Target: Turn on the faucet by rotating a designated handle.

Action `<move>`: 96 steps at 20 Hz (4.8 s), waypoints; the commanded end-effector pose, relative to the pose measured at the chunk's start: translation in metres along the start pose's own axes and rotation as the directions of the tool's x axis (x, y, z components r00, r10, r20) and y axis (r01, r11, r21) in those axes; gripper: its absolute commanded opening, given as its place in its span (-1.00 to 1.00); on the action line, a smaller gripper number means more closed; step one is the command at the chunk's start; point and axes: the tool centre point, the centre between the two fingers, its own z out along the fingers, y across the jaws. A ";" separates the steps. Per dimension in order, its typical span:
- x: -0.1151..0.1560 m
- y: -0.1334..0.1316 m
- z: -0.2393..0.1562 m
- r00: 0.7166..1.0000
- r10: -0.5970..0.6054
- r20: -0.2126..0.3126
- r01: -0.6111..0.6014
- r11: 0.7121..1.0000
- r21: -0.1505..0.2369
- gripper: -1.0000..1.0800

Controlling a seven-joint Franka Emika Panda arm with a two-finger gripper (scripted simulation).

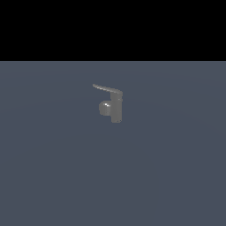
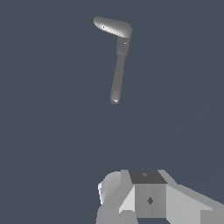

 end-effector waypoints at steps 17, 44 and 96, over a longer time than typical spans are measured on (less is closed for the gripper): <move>0.019 -0.029 0.025 0.992 0.130 0.000 -0.130 0.992 -0.001 -1.00; 0.138 -0.115 0.130 0.780 0.626 -0.001 -0.626 0.780 -0.002 -1.00; 0.404 -0.053 0.322 -0.145 0.989 -0.025 -0.989 -0.145 -0.011 -1.00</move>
